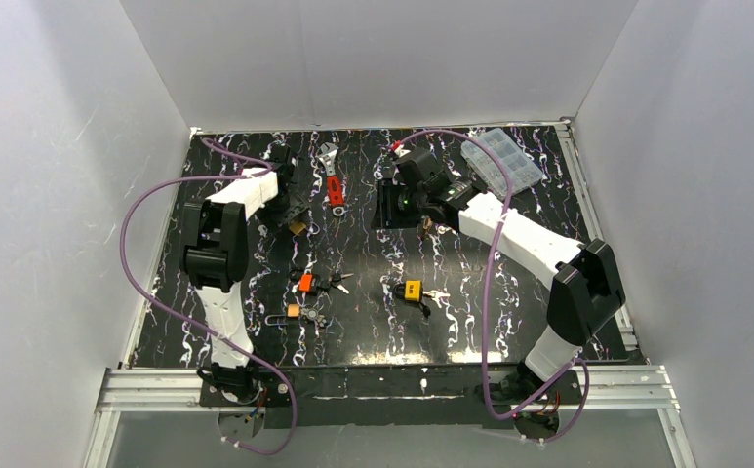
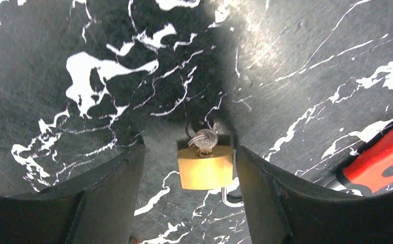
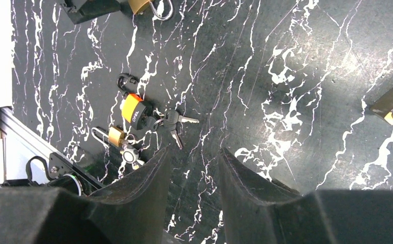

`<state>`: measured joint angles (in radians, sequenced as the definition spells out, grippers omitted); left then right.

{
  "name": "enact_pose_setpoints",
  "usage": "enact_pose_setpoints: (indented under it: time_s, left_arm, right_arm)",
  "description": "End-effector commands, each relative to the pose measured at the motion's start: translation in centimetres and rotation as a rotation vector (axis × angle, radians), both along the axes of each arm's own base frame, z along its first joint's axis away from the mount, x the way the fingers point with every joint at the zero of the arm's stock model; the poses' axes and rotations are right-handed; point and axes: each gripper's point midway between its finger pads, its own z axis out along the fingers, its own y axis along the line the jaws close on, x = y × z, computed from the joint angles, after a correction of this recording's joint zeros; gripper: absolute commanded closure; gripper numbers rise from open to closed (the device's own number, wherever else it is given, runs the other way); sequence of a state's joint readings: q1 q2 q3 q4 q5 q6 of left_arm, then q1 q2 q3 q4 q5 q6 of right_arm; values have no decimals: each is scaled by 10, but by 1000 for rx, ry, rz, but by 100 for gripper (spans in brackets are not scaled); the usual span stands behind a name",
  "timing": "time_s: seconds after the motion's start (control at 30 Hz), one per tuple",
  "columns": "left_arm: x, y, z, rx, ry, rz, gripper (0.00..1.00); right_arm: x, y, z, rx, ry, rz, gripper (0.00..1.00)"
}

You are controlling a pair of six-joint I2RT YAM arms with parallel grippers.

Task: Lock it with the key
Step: Pick up the lock from the center of the board.

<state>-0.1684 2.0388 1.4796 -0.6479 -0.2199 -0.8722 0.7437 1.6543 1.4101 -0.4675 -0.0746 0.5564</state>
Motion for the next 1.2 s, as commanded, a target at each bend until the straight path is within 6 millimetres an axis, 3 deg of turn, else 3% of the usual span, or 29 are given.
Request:
enact_pose_setpoints:
  time_s: [0.0, 0.33, 0.67, 0.9, 1.07, 1.17]
  left_arm:
    - [-31, -12, -13, -47, 86, 55, 35]
    - [-35, -20, -26, -74, 123, 109, 42]
    - [-29, -44, -28, -153, 134, 101, 43]
    - [-37, -32, -27, -95, 139, 59, 69]
    - [-35, -32, -13, -93, 118, -78, 100]
    - [-36, -36, 4, -115, 81, -186, 100]
  right_arm:
    - [7, 13, 11, 58, -18, 9, 53]
    - [5, 13, 9, 61, -9, 13, 53]
    - [4, 18, 7, 74, 5, 24, 53]
    - [1, 21, 5, 82, 9, 59, 53]
    - [-2, 26, 9, 101, 3, 104, 53]
    - [-1, 27, 14, 109, -16, 118, 53]
